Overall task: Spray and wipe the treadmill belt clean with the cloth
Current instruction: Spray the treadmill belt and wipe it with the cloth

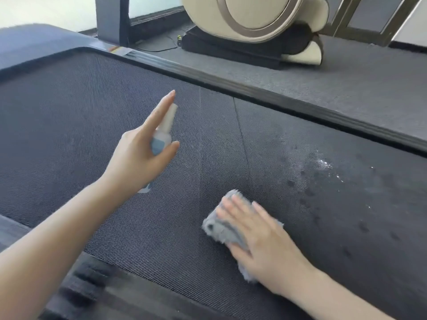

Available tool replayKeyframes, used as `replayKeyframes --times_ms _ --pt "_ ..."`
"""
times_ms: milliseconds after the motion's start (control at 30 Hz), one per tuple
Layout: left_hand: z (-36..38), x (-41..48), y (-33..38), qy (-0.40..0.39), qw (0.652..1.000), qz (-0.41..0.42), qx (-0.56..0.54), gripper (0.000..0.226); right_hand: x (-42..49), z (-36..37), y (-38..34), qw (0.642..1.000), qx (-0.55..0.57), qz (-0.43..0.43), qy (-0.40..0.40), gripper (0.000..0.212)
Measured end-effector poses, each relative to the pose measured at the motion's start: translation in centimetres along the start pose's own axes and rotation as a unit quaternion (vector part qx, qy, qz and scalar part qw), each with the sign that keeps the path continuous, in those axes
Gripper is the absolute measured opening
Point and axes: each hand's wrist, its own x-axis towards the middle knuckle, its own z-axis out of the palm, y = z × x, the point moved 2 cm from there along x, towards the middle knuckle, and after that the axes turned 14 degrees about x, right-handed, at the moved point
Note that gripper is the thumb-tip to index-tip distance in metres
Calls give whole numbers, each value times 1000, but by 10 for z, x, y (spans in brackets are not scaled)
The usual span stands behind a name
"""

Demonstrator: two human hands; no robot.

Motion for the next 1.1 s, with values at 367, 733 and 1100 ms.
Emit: replayKeyframes --times_ms 367,733,1100 --pt "3 -2 13 -13 1000 7 -6 83 10 -57 89 972 -61 222 50 80" --pt "3 -1 7 -21 999 -1 -31 80 25 -53 92 972 6 234 33 49" --pt "1 -5 7 -10 999 1 -42 78 29 -27 28 987 104 104 -61 45"
